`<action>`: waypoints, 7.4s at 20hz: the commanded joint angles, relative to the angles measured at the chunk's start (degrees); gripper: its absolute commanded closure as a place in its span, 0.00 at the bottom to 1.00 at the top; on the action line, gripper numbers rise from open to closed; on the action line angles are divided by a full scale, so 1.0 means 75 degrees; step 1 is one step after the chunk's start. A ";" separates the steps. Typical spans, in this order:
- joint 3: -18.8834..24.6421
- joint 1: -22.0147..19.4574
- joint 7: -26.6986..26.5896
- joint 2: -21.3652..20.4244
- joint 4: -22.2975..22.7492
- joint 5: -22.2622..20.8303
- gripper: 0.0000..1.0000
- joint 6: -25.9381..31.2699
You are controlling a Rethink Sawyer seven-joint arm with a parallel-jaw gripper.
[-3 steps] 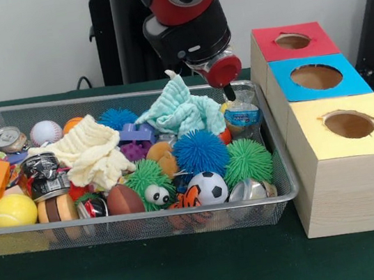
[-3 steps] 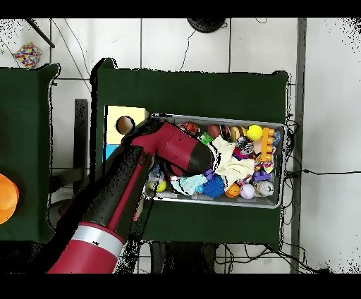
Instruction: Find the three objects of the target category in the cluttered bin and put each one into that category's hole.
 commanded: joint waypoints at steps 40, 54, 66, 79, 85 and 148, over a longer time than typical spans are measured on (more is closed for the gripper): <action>0.1347 -0.0171 -0.0662 0.0364 0.0796 0.1135 0.00 0.0854; 0.1567 -0.0287 -0.0811 0.0518 0.0756 0.1078 0.00 0.0716; 0.1656 -0.0224 -0.0765 0.0805 0.0640 0.0840 0.00 0.0761; 0.1783 -0.0214 -0.0947 0.1242 0.0448 0.0835 0.00 0.0978; 0.2016 -0.0455 -0.1187 0.1068 0.0533 0.1072 0.00 0.0711; 0.1626 -0.0157 -0.0136 0.0113 0.0820 0.0968 0.00 0.0316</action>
